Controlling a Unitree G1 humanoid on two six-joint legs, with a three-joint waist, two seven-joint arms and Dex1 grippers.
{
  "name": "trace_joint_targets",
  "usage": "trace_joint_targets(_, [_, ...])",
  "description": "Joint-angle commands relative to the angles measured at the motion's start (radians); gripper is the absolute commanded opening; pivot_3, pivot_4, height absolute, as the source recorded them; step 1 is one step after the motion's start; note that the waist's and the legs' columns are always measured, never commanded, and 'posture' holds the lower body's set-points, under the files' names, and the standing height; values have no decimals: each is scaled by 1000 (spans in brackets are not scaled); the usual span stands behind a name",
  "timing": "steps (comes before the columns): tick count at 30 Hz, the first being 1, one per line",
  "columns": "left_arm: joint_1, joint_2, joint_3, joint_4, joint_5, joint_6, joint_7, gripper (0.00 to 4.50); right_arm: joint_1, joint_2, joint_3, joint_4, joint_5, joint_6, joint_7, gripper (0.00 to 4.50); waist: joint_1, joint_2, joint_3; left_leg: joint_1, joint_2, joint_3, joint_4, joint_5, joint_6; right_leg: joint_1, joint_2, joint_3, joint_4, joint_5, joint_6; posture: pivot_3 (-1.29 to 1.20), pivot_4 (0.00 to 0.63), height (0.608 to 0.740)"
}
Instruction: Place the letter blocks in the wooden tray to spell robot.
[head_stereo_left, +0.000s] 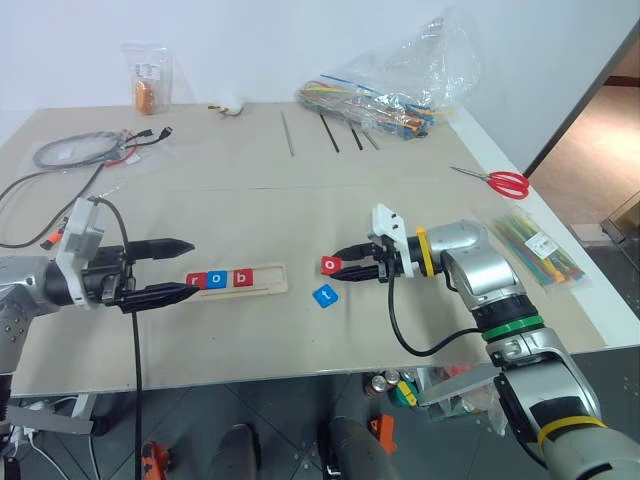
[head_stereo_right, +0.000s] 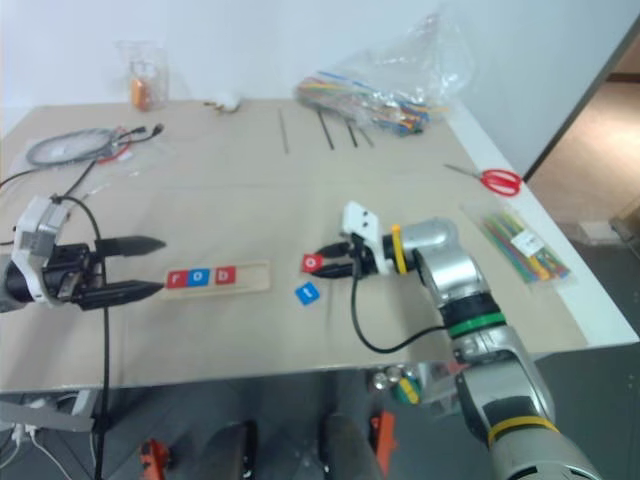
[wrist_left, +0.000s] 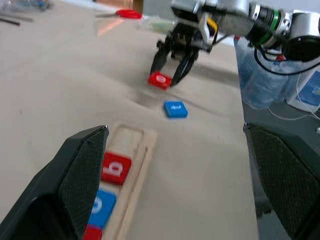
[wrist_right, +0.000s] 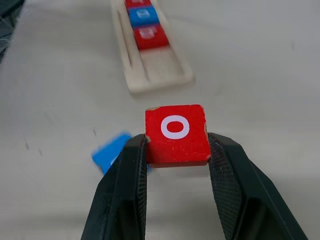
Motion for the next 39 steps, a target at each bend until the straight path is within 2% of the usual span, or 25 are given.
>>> trace_joint_targets(1, [-2,29,42,22,6,-31,-26,4500,-89,42,45,-12,-26,-19,20,1175,0,0,0,0,0,0,0,0,0,0,0,0,0,0,0,0,150,740])
trace_joint_targets(9, [62,-20,62,-50,-17,-40,22,4500,-229,174,201,233,-207,-130,-32,1175,1,0,0,0,1,0,-1,0,0,0,0,0,0,0,-1,0,150,740])
trace_joint_targets(12, [98,-28,75,-76,-22,-40,33,4500,-256,206,222,283,-232,-152,-29,1175,2,0,0,-1,1,1,-1,0,0,-1,0,0,0,-1,-1,0,150,740])
trace_joint_targets(19, [155,-37,114,-128,-44,-28,72,4500,-304,258,216,364,-263,-187,-38,1175,-1,0,0,0,2,1,-1,0,0,-1,0,0,1,-1,-2,0,150,740])
trace_joint_targets(28, [168,-55,102,-148,-52,-33,97,4500,-362,315,217,418,-298,-164,-50,1175,0,0,0,1,2,1,-1,0,-1,-1,0,0,3,-1,-2,0,150,740])
trace_joint_targets(39, [169,-68,96,-152,-52,-34,108,4500,-350,371,214,448,-320,-149,-87,1175,0,0,0,1,2,1,-1,0,-1,-1,0,0,3,-1,-3,0,150,740])
